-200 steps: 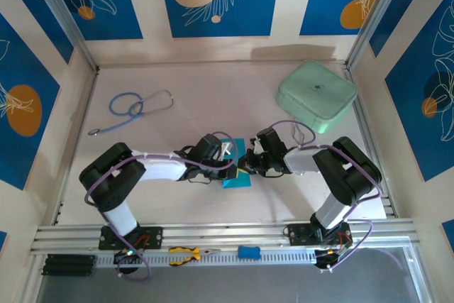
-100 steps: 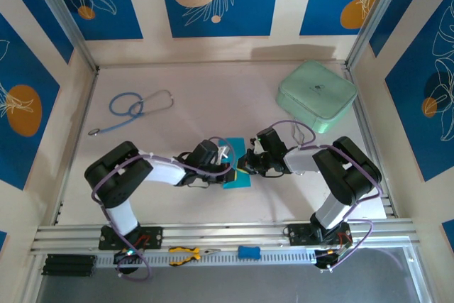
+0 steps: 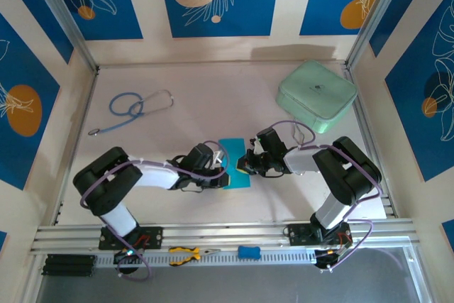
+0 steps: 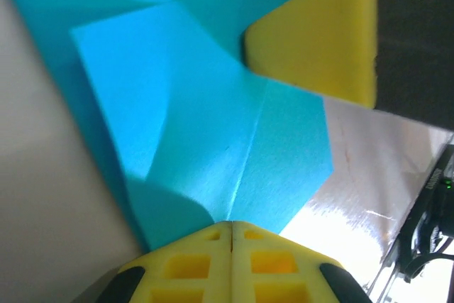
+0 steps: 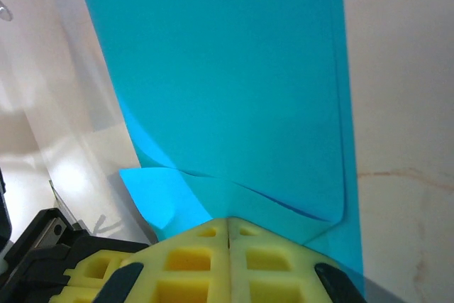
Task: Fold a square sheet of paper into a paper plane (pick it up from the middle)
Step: Fold the paper at the center of the table.
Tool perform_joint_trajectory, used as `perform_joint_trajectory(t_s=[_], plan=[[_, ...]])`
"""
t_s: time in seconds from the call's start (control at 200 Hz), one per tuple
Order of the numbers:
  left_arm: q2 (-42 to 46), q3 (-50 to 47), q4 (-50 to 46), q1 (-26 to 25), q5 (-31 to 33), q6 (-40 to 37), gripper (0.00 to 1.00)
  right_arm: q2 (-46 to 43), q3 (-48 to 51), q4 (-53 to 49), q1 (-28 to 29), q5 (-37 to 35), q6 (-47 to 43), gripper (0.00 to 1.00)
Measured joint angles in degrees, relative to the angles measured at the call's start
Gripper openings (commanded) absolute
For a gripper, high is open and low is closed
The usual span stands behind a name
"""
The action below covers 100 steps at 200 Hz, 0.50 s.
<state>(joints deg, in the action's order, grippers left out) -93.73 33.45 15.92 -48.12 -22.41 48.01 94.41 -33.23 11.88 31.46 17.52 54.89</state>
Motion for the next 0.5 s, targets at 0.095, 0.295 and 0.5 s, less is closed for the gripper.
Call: perform_joint_trajectory(t_s=[0.095, 0.295, 0.5], plan=[[1.1, 0.5, -3.5, 0.0, 0.6, -1.8, 0.07, 0.0, 0.0, 0.0, 0.0, 0.0, 0.0, 0.00], [2.4, 1.0, -7.7, 0.0, 1.2, -4.5, 0.07, 0.0, 0.0, -0.1, 0.0, 0.0, 0.0, 0.00], [3.7, 1.0, -10.8, 0.0, 1.2, -6.0, 0.07, 0.0, 0.0, -0.1, 0.0, 0.0, 0.0, 0.00]])
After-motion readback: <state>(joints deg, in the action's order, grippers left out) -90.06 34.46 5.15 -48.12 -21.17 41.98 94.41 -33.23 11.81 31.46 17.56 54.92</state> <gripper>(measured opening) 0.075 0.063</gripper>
